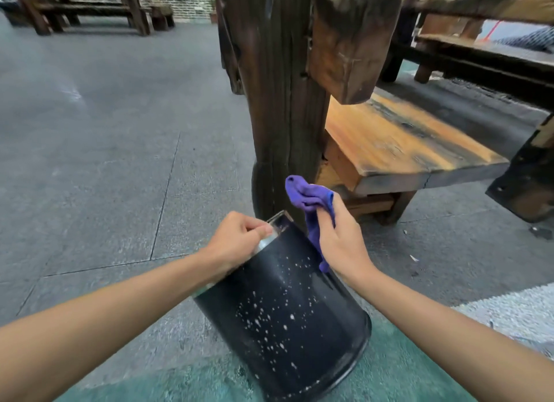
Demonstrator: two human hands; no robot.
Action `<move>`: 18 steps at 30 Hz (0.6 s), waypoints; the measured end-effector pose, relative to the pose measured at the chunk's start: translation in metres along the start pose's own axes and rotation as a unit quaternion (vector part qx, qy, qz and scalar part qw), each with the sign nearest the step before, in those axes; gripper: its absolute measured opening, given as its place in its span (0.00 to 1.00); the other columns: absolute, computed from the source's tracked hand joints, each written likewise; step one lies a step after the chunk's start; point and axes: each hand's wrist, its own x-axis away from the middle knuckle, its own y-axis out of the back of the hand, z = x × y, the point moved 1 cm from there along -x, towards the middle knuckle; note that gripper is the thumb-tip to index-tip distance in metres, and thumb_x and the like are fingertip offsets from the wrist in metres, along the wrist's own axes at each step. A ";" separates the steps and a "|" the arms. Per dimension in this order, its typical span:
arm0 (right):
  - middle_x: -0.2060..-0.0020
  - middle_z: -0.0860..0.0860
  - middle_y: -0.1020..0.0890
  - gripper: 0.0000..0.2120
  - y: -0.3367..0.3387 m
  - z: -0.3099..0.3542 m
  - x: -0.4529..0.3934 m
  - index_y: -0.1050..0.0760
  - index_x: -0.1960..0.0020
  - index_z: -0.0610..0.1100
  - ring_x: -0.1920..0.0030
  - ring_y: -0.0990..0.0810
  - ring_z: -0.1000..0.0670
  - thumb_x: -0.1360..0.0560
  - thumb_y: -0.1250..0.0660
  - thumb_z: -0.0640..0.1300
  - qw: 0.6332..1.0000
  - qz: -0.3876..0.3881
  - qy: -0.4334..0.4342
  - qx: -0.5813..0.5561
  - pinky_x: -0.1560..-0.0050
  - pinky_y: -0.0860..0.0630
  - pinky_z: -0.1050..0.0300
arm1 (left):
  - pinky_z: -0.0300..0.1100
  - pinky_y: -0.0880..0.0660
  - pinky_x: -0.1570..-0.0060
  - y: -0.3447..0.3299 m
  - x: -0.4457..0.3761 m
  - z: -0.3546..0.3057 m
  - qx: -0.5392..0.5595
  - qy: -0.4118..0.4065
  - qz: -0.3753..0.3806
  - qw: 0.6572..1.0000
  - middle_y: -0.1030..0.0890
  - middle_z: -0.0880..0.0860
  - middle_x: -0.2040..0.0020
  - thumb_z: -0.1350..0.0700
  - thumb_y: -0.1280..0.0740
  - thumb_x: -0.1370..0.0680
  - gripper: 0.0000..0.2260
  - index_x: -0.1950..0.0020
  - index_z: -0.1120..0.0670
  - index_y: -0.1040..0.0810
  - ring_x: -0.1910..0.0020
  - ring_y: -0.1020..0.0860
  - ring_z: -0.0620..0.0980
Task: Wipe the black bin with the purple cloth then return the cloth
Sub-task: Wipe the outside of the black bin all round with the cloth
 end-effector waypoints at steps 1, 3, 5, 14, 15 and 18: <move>0.63 0.60 0.17 0.18 -0.005 -0.004 0.000 0.28 0.33 0.65 0.72 0.24 0.53 0.17 0.46 0.48 1.000 0.010 -0.009 0.007 0.77 0.29 0.63 | 0.35 0.35 0.74 0.003 -0.006 0.003 -0.002 -0.006 -0.005 1.000 0.25 0.46 0.78 0.53 0.30 0.18 0.10 0.57 0.47 0.13 0.81 0.34 0.39; 0.62 0.68 0.19 0.17 -0.012 -0.012 -0.001 0.28 0.32 0.63 0.69 0.22 0.60 0.16 0.45 0.47 1.000 0.024 -0.017 0.007 0.71 0.30 0.70 | 0.35 0.36 0.75 0.010 -0.016 0.009 -0.032 -0.031 -0.001 0.999 0.27 0.47 0.77 0.51 0.32 0.18 0.11 0.54 0.50 0.12 0.81 0.36 0.39; 0.49 0.68 0.17 0.17 -0.017 -0.018 -0.004 0.28 0.31 0.61 0.52 0.18 0.63 0.15 0.44 0.45 0.999 0.039 -0.007 0.003 0.53 0.26 0.67 | 0.35 0.34 0.74 0.011 -0.022 0.014 -0.106 -0.090 0.004 0.990 0.28 0.48 0.74 0.50 0.35 0.17 0.16 0.54 0.58 0.14 0.79 0.36 0.41; 0.19 0.57 0.41 0.25 -0.046 -0.068 -0.020 0.39 0.24 0.70 0.19 0.49 0.60 0.18 0.42 0.53 0.983 0.161 0.063 0.056 0.19 0.46 0.46 | 0.36 0.47 0.21 -0.005 -0.037 0.027 -0.087 -0.302 0.171 0.934 0.42 0.43 0.17 0.50 0.45 0.13 0.25 0.16 0.51 0.46 0.18 0.45 0.40; 0.19 0.57 0.42 0.25 -0.048 -0.074 -0.021 0.40 0.24 0.70 0.19 0.49 0.59 0.18 0.42 0.53 0.982 0.170 0.067 0.055 0.20 0.45 0.44 | 0.36 0.50 0.20 -0.005 -0.042 0.029 -0.088 -0.294 0.179 0.935 0.47 0.43 0.15 0.49 0.44 0.13 0.28 0.15 0.52 0.50 0.17 0.49 0.39; 0.19 0.62 0.47 0.24 -0.050 -0.087 -0.020 0.45 0.24 0.73 0.19 0.51 0.57 0.18 0.45 0.60 0.966 0.208 0.093 0.121 0.21 0.45 0.40 | 0.37 0.56 0.18 -0.003 -0.052 0.038 -0.128 -0.232 0.179 0.947 0.60 0.44 0.15 0.37 0.45 0.18 0.39 0.16 0.52 0.60 0.19 0.58 0.33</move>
